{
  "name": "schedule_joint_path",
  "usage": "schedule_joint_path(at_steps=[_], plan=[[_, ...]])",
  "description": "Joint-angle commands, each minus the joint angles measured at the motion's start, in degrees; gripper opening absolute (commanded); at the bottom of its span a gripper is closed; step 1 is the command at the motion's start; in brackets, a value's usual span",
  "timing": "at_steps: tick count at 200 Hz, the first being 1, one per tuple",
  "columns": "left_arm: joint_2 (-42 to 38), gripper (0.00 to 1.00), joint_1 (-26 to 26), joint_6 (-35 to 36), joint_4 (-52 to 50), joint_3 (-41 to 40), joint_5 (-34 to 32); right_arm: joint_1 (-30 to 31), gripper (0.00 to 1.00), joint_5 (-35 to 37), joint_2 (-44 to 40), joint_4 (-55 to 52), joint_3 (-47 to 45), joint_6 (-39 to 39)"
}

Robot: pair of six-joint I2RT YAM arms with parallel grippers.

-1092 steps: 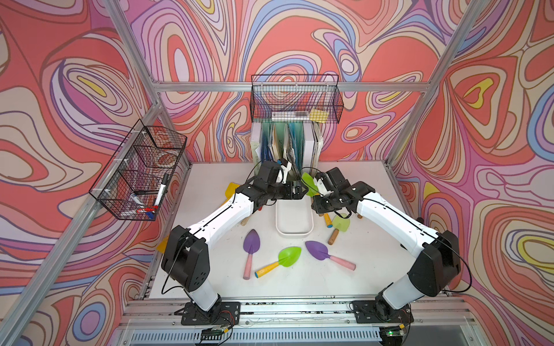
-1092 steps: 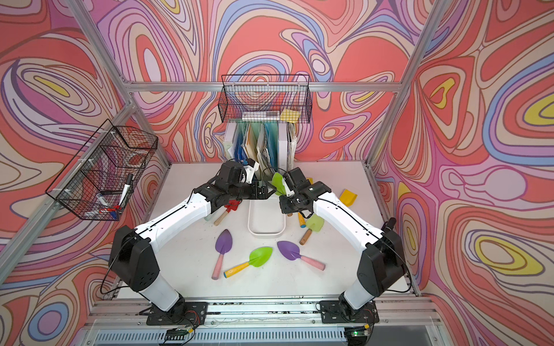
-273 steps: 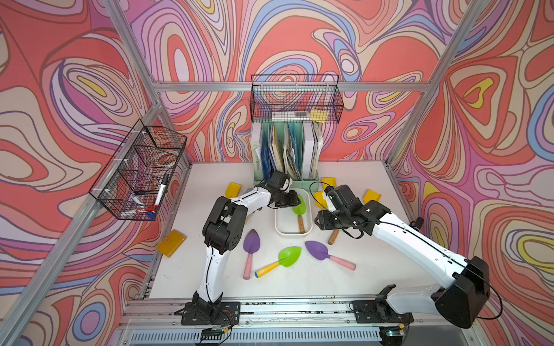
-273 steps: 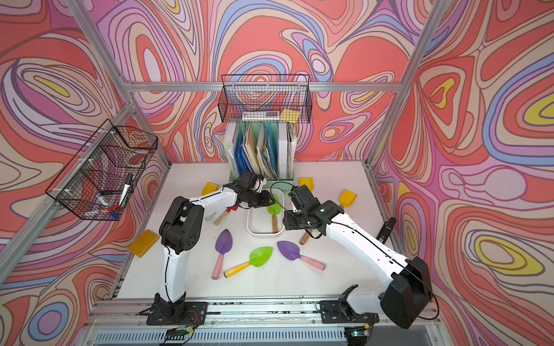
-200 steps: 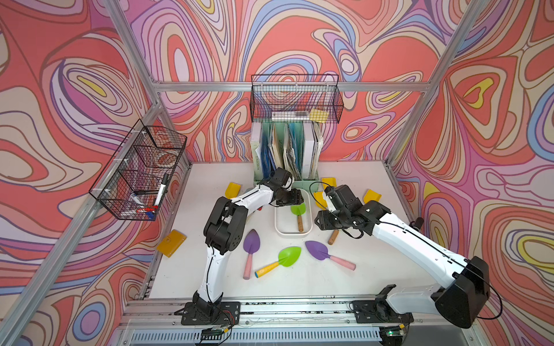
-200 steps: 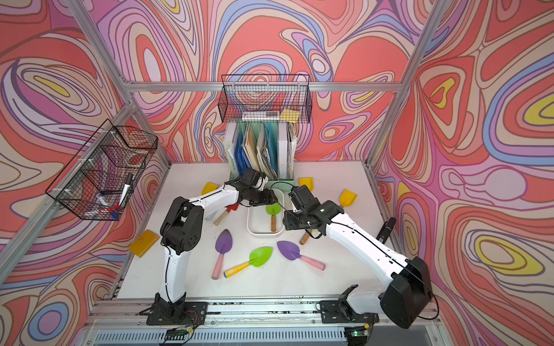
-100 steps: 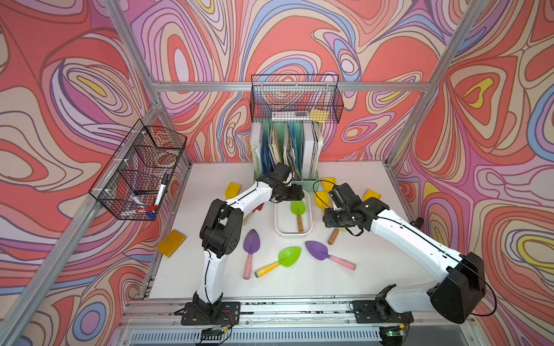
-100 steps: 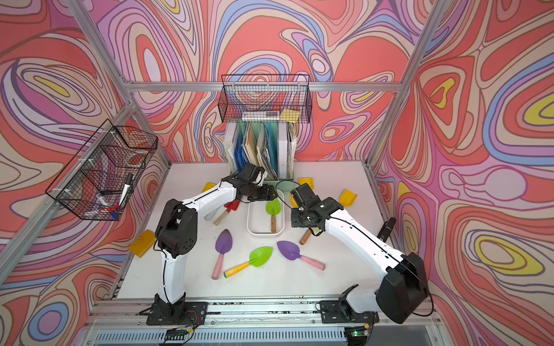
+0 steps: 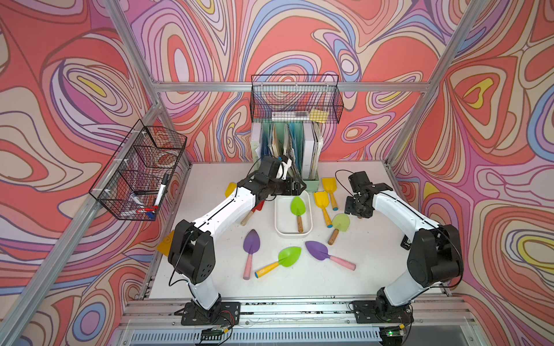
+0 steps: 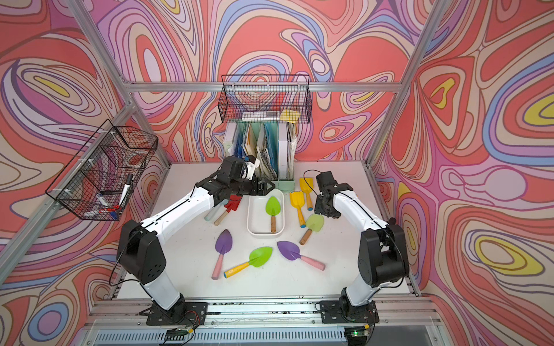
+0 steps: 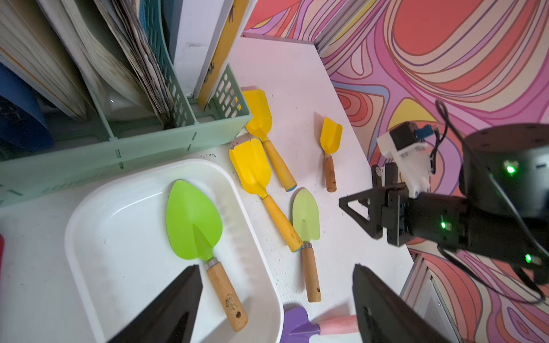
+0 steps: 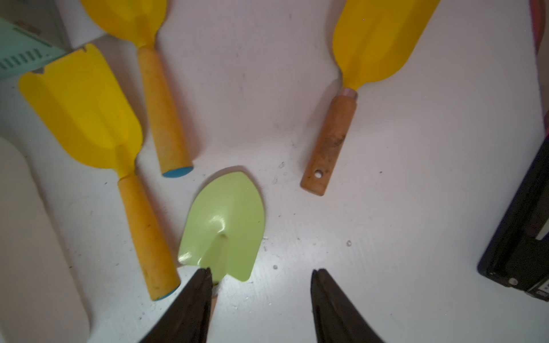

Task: Put the shovel into the storage box
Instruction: Pick up the shovel from the center of the board.

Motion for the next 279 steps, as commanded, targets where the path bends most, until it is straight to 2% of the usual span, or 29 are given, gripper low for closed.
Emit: schedule_joint_path(at_steps=[1, 79, 139, 169, 223, 244, 279], plan=[[-2.25, 0.89, -0.47, 2.44, 1.75, -2.66, 4.06, -2.92, 0.59, 1.35, 2.65, 2.23, 0.31, 3.06], [-1.51, 0.98, -0.57, 7.06, 0.78, -3.89, 5.98, -6.29, 0.63, 3.05, 12.56, 5.36, 3.86, 8.27], [-1.4, 0.99, -0.46, 8.58, -0.6, -3.42, 5.49, -8.04, 0.62, 2.97, 17.05, 8.31, 3.28, 8.28], [-0.81, 0.99, -0.53, 8.51, -1.0, -2.94, 4.93, -8.6, 0.52, 1.79, 18.86, 9.76, 3.73, 7.85], [-0.1, 0.99, -0.53, 7.71, -1.35, -1.66, 4.92, -8.97, 0.18, 1.05, 19.32, 10.43, 4.21, 7.5], [0.16, 0.99, -0.55, 7.09, -1.56, -1.26, 5.4, -8.95, 0.0, 0.56, 18.16, 10.52, 3.43, 7.17], [1.11, 0.98, -0.55, 5.25, -1.94, -0.26, 7.29, -8.82, 0.0, -2.68, 12.77, 10.51, 1.37, 3.12]])
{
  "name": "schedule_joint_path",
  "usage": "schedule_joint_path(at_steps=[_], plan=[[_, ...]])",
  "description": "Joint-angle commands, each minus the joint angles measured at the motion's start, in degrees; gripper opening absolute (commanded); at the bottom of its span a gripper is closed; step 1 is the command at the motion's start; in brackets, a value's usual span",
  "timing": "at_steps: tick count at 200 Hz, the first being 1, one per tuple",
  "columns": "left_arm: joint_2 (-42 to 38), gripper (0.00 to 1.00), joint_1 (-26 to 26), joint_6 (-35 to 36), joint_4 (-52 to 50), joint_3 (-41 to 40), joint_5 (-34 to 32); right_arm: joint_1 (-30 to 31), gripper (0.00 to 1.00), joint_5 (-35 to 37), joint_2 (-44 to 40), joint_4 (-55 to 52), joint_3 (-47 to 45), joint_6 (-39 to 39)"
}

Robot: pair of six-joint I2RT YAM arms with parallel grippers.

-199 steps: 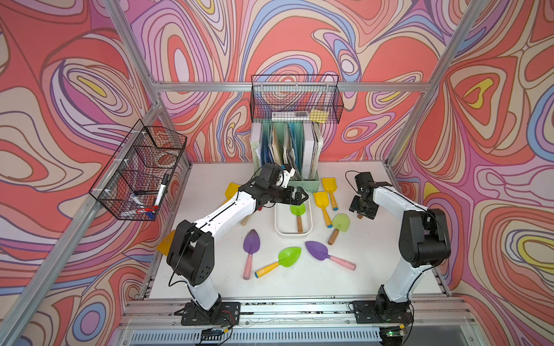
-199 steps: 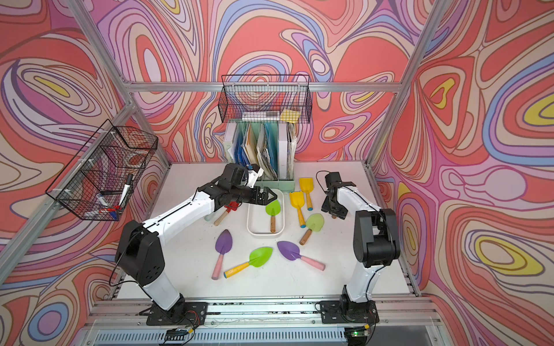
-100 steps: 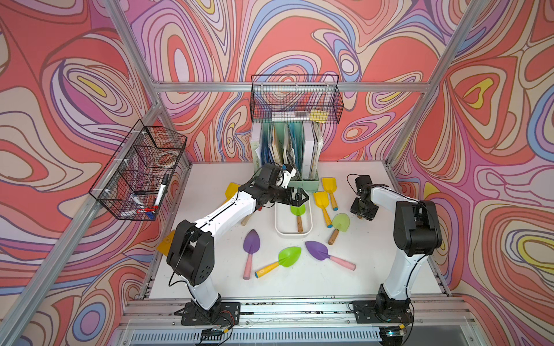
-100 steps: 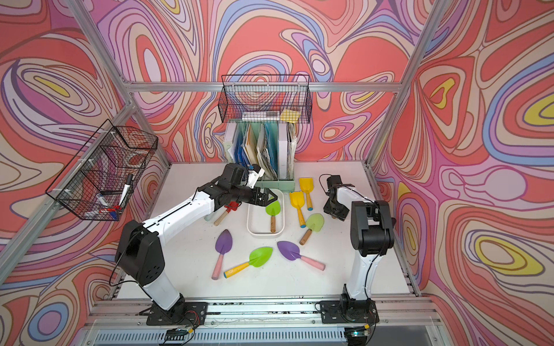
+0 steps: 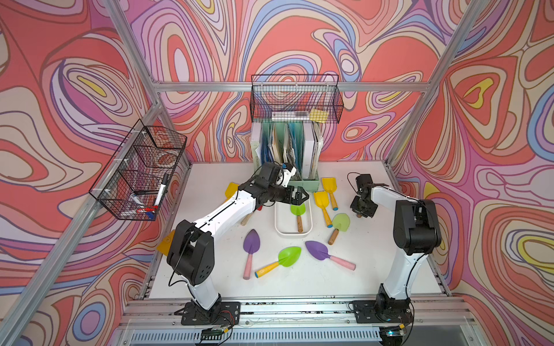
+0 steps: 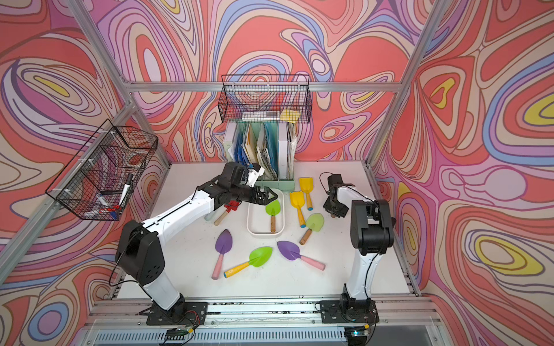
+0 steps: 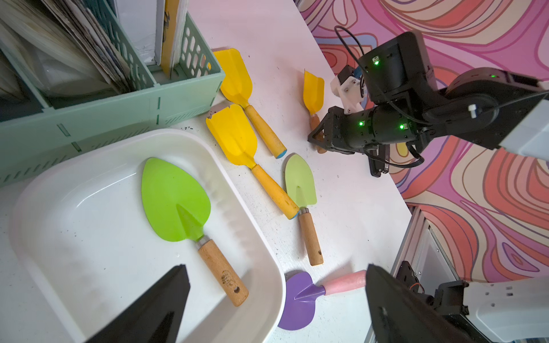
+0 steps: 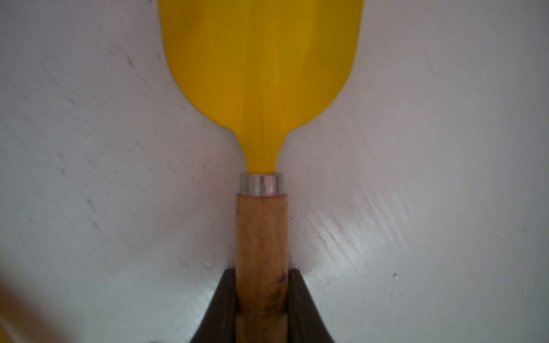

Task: Put the shovel into the storage box
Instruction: Pick up the shovel from the center of the board.

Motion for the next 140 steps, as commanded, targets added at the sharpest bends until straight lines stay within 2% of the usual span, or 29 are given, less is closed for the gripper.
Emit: schedule_joint_path(at_steps=[1, 35, 64, 107, 140], plan=[[1.3, 0.97, -0.24, -1.55, -1.2, 2.02, 1.85, -0.2, 0.0, -2.86, -5.05, 0.24, -1.76, -3.9], [3.07, 0.97, -0.28, -3.94, -1.81, 3.53, 1.88, 1.89, 0.0, -11.54, -15.24, -0.73, -4.57, -13.11], [5.7, 0.96, -0.33, -5.57, -5.63, 7.4, 0.59, 8.35, 0.0, -14.87, -22.25, -5.01, -5.52, -17.91], [8.37, 0.95, -1.42, -7.1, -7.72, 11.77, -1.13, 19.78, 0.0, -18.82, -26.52, -6.54, -6.05, -17.16], [8.78, 0.94, -1.68, -9.56, -4.59, 11.02, -3.29, 24.58, 0.0, -19.85, -27.49, -5.56, -5.8, -15.11]])
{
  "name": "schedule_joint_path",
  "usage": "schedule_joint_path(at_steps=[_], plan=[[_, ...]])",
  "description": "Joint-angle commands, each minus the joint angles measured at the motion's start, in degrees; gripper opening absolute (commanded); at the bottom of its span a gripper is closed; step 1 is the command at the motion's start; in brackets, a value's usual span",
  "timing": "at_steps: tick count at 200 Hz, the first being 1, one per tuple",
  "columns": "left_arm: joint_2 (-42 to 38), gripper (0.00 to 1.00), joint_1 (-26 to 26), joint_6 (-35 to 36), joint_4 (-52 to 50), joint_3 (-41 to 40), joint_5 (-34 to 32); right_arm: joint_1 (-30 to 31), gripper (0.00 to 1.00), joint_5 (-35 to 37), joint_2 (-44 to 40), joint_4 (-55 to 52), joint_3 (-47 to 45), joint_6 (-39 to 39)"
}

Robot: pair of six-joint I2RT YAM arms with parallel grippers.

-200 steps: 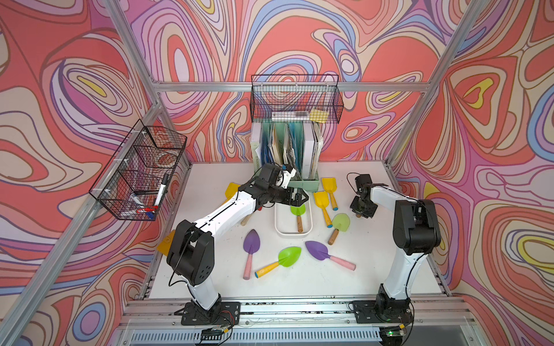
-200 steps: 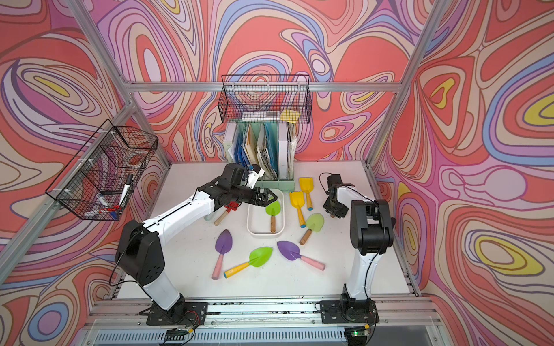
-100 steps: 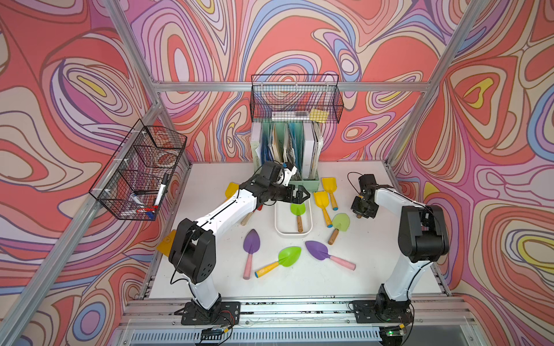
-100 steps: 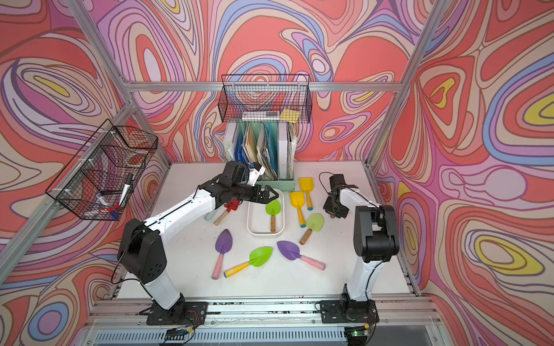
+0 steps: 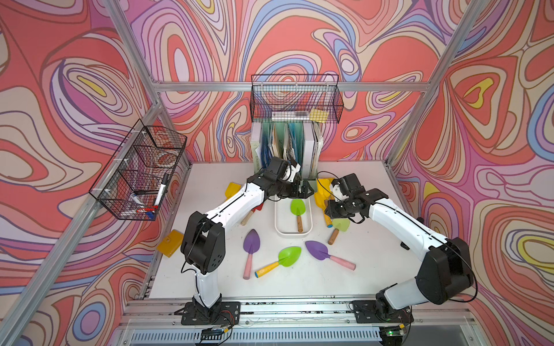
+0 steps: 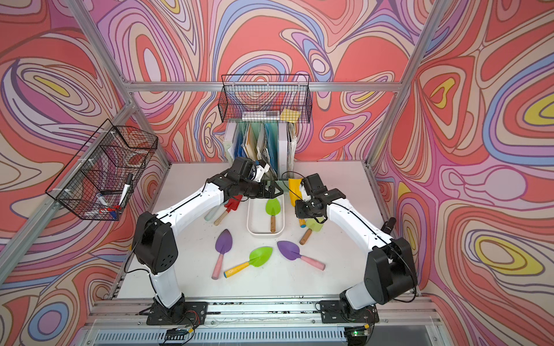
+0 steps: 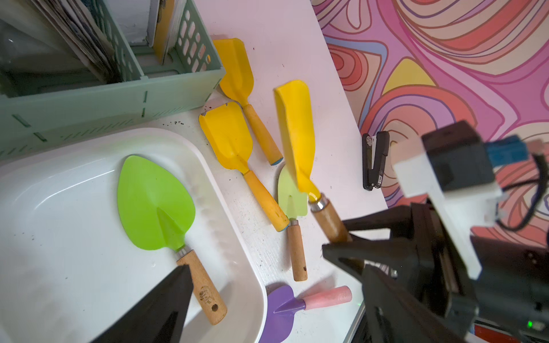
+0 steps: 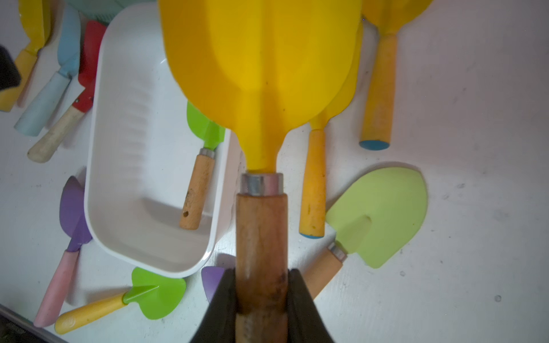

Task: Put the shovel into the storage box
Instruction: Pick up the shovel from the center of the board.

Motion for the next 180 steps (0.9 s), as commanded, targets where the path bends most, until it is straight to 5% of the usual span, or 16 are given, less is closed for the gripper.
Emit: schedule_joint_path(at_steps=[1, 38, 119, 155, 180], plan=[[1.02, 0.94, -0.31, -2.25, 1.07, 0.7, -2.43, 2.19, 0.0, -1.95, -1.91, 0.31, -0.22, 0.92], [2.06, 0.9, -0.34, -3.39, 2.01, 0.51, -4.53, 4.19, 0.0, -2.02, -2.09, 0.48, 0.56, 1.9], [4.2, 0.65, -0.77, -4.52, 2.38, 1.12, -5.9, 6.4, 0.0, -1.5, -0.54, 1.53, 1.77, 3.72], [4.82, 0.4, -0.91, -4.96, 2.53, 1.21, -6.17, 7.37, 0.0, -1.32, 0.24, 1.56, 2.66, 3.98], [5.26, 0.36, -1.04, -5.41, 3.01, 1.35, -5.98, 7.86, 0.0, -1.21, 0.55, 1.69, 2.94, 4.15]])
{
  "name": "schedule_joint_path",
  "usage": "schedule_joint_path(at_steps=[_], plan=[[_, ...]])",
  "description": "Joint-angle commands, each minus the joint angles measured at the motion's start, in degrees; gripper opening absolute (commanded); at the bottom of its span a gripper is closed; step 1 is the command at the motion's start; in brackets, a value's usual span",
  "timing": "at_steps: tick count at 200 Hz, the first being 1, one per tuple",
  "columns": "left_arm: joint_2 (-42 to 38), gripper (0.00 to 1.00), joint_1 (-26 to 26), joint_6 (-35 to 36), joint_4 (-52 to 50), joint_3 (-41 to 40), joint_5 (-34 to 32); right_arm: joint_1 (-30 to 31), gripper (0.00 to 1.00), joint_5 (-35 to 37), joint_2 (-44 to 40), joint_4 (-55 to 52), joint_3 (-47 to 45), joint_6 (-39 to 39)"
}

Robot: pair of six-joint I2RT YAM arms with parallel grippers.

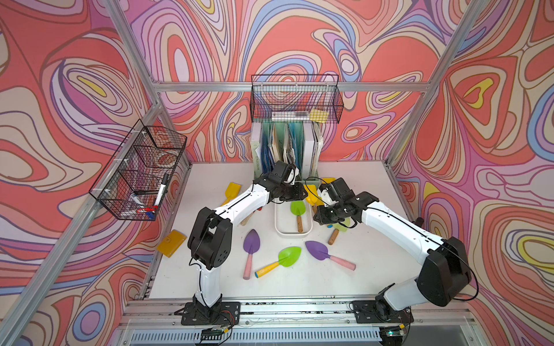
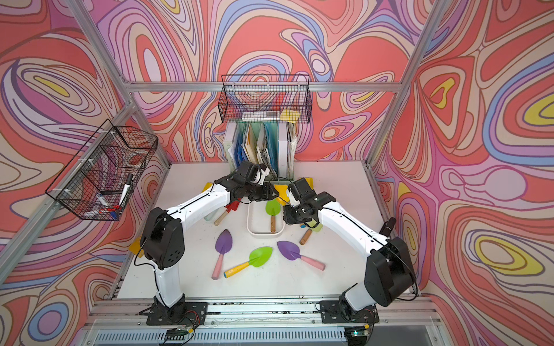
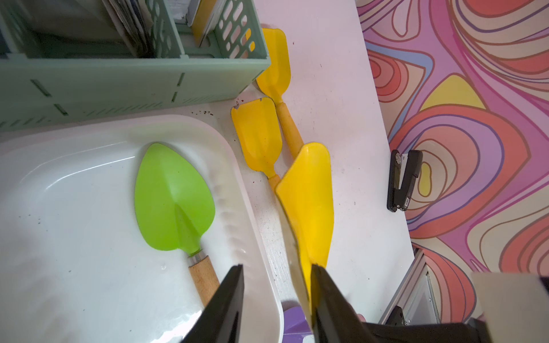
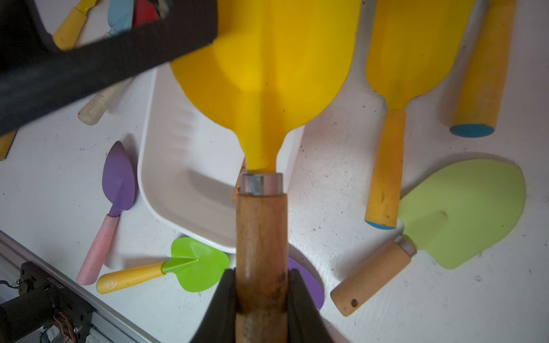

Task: Put the shovel into the storage box
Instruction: Pick up the shovel from the center of the board.

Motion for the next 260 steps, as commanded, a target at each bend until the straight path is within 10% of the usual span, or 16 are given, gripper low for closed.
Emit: schedule_joint_path(at_steps=[1, 121, 171, 260], plan=[[1.25, 0.35, -0.23, -0.54, 1.09, 1.37, -0.61, 0.82, 0.0, 0.21, 0.32, 1.53, 2.26, 0.55], [3.48, 0.02, -1.19, -0.06, -3.62, 4.1, -3.37, 2.54, 0.0, 1.09, 2.12, 2.45, 3.98, 2.38], [3.85, 0.01, -1.2, -0.22, -6.62, 4.65, -6.3, 2.8, 0.53, 1.1, 1.62, 1.96, 4.47, 2.29], [6.45, 0.0, -0.87, 4.12, -12.41, 9.55, -10.45, 2.85, 0.58, 3.39, -1.42, 0.17, 3.0, 1.23]])
